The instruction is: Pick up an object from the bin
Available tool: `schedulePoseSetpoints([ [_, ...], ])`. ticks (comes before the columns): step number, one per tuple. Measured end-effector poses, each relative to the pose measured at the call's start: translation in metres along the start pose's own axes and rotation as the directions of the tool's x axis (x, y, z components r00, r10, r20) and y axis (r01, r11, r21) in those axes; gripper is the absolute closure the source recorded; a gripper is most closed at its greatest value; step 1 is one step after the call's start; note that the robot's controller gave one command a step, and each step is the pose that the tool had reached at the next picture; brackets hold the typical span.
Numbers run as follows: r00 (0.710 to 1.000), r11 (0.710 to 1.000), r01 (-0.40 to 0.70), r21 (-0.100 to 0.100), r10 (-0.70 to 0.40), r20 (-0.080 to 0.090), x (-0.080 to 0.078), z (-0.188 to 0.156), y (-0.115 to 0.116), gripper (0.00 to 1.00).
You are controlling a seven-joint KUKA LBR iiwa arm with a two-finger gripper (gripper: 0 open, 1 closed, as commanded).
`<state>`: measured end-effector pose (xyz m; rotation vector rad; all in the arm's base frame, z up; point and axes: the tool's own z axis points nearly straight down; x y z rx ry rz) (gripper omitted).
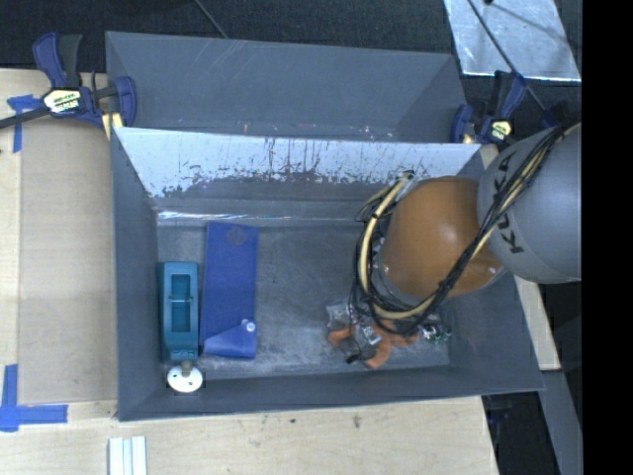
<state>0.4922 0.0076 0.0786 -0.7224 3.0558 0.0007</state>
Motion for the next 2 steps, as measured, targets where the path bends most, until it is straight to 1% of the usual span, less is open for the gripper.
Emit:
schedulePoseSetpoints([
  [1, 1.000, 1.000, 0.000, 0.000, 0.000, 0.000, 0.000, 0.000, 0.000, 1.00],
  [2, 1.000, 1.000, 0.006, 0.001, -0.006, 0.001, 0.010, -0.140, -0.006, 1.00],
])
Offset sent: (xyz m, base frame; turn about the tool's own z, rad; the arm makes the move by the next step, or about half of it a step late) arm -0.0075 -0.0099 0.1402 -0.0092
